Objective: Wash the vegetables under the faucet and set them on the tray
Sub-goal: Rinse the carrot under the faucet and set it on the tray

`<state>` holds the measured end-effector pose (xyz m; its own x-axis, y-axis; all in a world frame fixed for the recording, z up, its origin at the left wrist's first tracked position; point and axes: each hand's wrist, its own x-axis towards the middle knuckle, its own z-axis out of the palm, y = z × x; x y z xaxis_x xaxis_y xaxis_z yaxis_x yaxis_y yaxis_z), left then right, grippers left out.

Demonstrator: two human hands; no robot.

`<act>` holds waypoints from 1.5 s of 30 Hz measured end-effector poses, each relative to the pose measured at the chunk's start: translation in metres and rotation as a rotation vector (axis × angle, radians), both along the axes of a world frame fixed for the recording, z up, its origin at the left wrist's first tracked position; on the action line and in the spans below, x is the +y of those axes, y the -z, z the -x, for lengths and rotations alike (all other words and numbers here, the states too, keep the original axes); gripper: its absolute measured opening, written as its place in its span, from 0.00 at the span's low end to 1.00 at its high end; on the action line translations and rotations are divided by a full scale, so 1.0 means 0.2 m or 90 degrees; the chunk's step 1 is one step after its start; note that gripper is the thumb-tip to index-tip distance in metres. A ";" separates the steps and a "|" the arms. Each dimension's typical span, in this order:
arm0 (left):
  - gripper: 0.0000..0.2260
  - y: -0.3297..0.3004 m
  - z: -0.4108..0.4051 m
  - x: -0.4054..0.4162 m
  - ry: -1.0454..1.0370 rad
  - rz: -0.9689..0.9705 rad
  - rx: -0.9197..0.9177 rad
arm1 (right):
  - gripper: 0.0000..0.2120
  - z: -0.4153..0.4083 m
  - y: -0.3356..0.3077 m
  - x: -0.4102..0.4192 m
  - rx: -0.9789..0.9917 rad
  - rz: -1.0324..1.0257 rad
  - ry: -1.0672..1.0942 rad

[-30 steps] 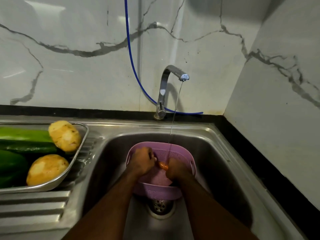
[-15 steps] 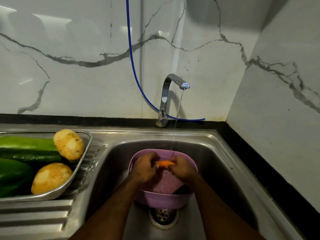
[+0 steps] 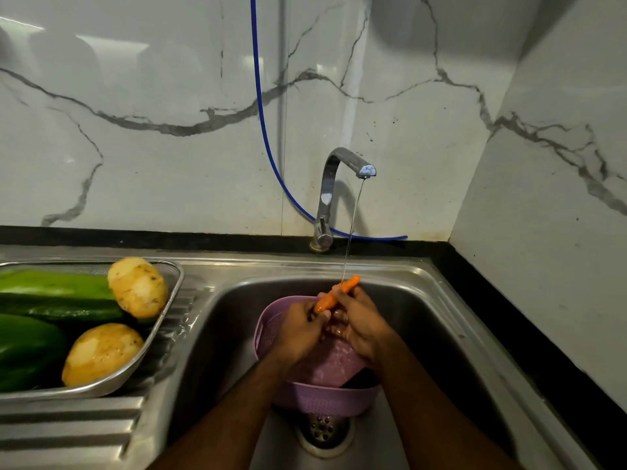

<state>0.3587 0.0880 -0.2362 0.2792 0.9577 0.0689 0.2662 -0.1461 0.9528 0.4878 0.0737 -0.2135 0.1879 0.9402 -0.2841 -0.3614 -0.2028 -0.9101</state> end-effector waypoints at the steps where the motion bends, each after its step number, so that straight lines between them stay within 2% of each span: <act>1: 0.04 0.00 0.00 0.00 0.000 -0.001 -0.002 | 0.11 0.01 0.00 -0.01 0.003 -0.002 -0.026; 6: 0.03 -0.01 -0.02 -0.02 -0.005 -0.066 0.038 | 0.16 0.07 -0.01 -0.02 0.049 -0.022 -0.085; 10: 0.08 -0.01 -0.03 -0.01 -0.063 -0.067 0.019 | 0.10 0.17 0.00 0.02 0.018 0.006 0.041; 15: 0.08 0.00 -0.04 -0.01 -0.028 -0.057 0.031 | 0.25 0.18 -0.07 0.01 -0.068 0.068 0.080; 17: 0.10 -0.03 -0.06 -0.03 0.002 -0.041 0.017 | 0.29 0.15 -0.09 0.01 -0.048 0.085 0.098; 19: 0.13 -0.08 -0.06 -0.05 0.022 0.028 -0.031 | 0.23 0.13 -0.09 0.00 0.018 0.056 0.095; 22: 0.18 -0.11 -0.06 -0.07 0.060 0.220 -0.134 | 0.08 0.09 -0.10 -0.01 0.102 -0.029 0.017; 24: 0.18 -0.11 -0.06 -0.06 0.071 0.284 -0.188 | 0.09 0.07 -0.10 -0.02 0.150 -0.072 -0.027; 27: 0.17 -0.12 -0.04 -0.06 0.093 0.295 -0.206 | 0.13 0.05 -0.11 -0.03 0.160 -0.096 -0.043; 31: 0.19 -0.12 -0.06 -0.07 0.093 0.254 -0.130 | 0.06 0.09 -0.09 -0.02 0.027 -0.032 0.028; 35: 0.17 -0.13 -0.07 -0.10 0.091 0.179 -0.080 | 0.14 0.12 -0.10 0.02 -0.005 0.001 0.126; 39: 0.17 -0.16 -0.06 -0.11 0.118 0.212 -0.088 | 0.24 0.13 -0.14 0.03 -0.006 0.017 0.168; 43: 0.20 -0.16 -0.01 -0.07 0.090 0.350 -0.232 | 0.14 0.09 -0.13 0.02 -0.018 -0.042 0.122; 45: 0.19 -0.16 0.01 -0.07 0.097 0.359 -0.245 | 0.10 0.08 -0.13 0.01 -0.013 -0.045 0.107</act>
